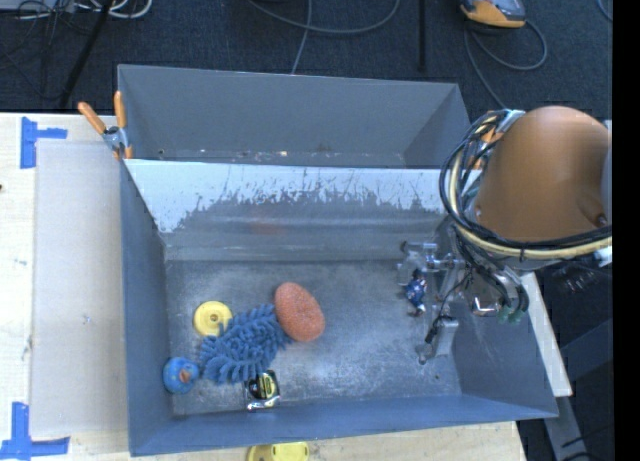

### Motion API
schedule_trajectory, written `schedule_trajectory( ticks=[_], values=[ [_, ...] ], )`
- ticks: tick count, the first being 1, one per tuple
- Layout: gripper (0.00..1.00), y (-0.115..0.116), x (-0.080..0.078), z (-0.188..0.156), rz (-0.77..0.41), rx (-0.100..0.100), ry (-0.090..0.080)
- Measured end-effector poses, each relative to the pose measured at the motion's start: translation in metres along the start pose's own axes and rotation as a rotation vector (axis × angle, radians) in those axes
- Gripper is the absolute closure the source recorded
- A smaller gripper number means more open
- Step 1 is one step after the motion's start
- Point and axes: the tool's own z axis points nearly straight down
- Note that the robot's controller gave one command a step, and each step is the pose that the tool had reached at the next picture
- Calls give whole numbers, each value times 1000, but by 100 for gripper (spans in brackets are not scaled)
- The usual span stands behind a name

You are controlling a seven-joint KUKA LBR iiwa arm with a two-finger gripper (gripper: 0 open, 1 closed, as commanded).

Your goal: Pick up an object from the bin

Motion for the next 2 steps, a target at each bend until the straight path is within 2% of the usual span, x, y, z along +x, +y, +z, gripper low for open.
schedule_trajectory(
  ticks=[1,2],
  values=[
    [0,0,-1,-4,0,0,-8],
    [0,34,-12,38,18,1,-16]
  ],
)
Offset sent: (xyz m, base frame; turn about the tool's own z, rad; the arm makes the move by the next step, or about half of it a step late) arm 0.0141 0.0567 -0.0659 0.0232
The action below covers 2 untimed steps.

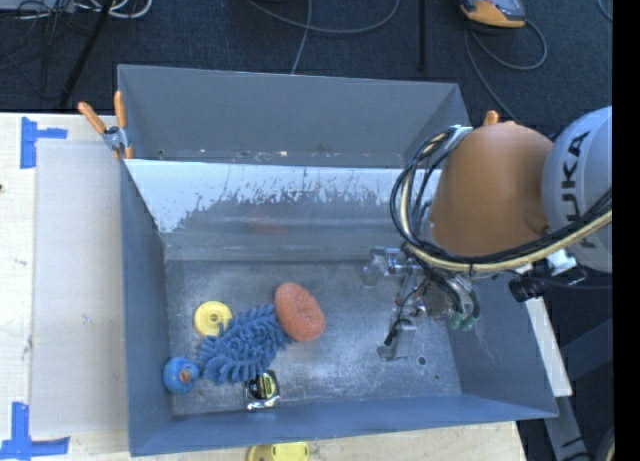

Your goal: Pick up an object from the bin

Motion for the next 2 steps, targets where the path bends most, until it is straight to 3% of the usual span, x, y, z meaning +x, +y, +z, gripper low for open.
schedule_trajectory(
  ticks=[1,2],
  values=[
    [0,31,13,31,108,0,12],
    [0,48,13,52,66,0,9]
  ],
)
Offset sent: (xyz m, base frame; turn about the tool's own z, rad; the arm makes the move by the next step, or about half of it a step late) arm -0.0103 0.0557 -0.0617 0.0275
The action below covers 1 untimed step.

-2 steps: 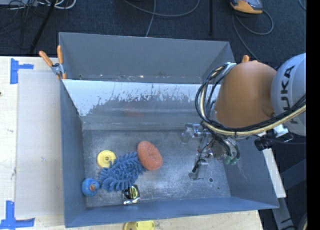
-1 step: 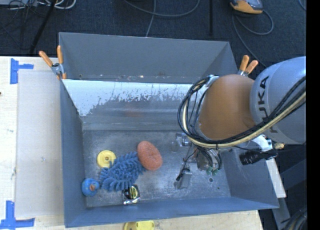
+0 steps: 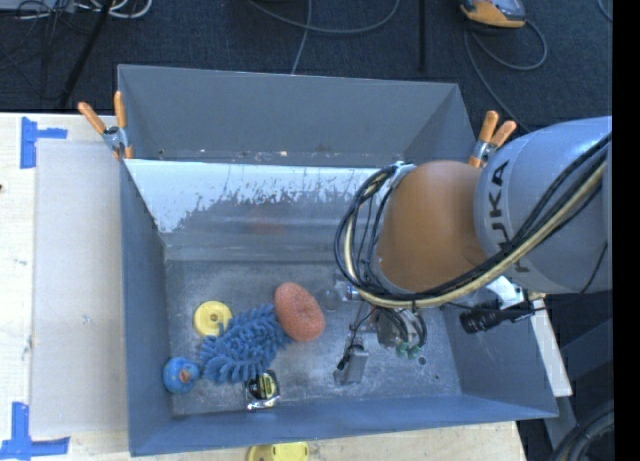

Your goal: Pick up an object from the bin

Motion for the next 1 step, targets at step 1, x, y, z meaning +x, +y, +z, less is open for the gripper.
schedule_trajectory(
  ticks=[1],
  values=[
    [0,35,-36,53,18,-2,-6]
  ],
)
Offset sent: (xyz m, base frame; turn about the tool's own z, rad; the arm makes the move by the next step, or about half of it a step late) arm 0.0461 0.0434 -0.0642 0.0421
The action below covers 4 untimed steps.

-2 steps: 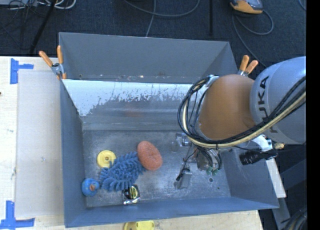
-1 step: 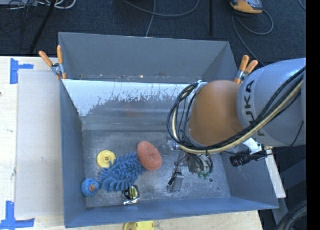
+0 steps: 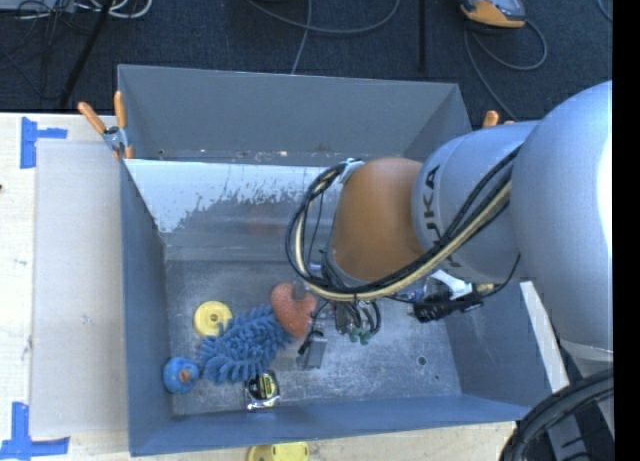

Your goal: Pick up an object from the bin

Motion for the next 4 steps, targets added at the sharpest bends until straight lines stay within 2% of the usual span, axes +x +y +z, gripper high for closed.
schedule_trajectory(
  ticks=[1,2,3,4],
  values=[
    [0,6,-4,9,0,1,3],
    [100,-23,-43,-13,64,2,3],
    [0,-23,-43,-13,63,2,3],
    [0,-23,-42,-13,63,2,3]
  ],
)
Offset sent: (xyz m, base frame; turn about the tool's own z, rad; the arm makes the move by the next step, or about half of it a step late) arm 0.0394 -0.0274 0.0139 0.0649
